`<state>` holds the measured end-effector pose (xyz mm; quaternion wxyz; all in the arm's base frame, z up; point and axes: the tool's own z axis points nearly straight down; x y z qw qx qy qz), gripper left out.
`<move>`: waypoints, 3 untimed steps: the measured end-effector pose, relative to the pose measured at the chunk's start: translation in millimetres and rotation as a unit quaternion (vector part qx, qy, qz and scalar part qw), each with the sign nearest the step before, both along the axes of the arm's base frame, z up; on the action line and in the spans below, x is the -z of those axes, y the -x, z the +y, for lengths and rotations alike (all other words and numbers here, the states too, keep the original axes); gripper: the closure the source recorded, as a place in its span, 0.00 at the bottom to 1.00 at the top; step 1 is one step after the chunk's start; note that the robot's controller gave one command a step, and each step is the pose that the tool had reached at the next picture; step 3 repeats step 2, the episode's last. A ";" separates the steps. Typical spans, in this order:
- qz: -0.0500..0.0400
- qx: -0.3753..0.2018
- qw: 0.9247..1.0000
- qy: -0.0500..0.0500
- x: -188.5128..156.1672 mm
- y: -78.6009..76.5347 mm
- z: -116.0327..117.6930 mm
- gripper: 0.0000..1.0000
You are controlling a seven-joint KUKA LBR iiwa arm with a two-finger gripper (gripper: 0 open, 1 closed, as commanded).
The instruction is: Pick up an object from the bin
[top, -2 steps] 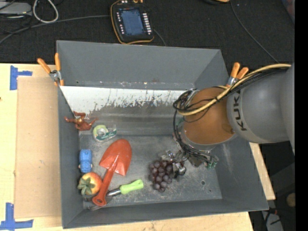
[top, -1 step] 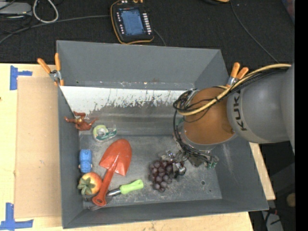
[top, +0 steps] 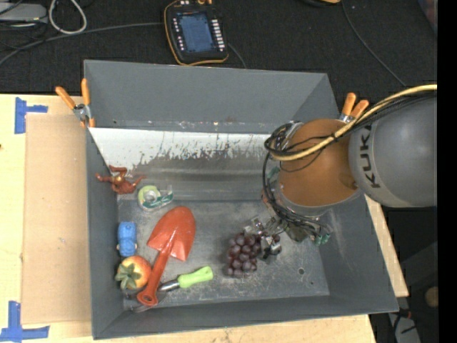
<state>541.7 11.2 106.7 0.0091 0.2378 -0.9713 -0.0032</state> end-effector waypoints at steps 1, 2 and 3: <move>-0.004 0.000 1.000 0.000 -30.8 -2.4 0.4 1.00; 0.001 0.001 1.000 0.000 -56.3 0.0 0.8 1.00; 0.001 0.001 1.000 0.000 -56.3 0.0 0.8 1.00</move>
Offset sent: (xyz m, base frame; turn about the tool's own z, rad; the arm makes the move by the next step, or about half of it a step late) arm 0.0022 0.0004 0.0912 0.0003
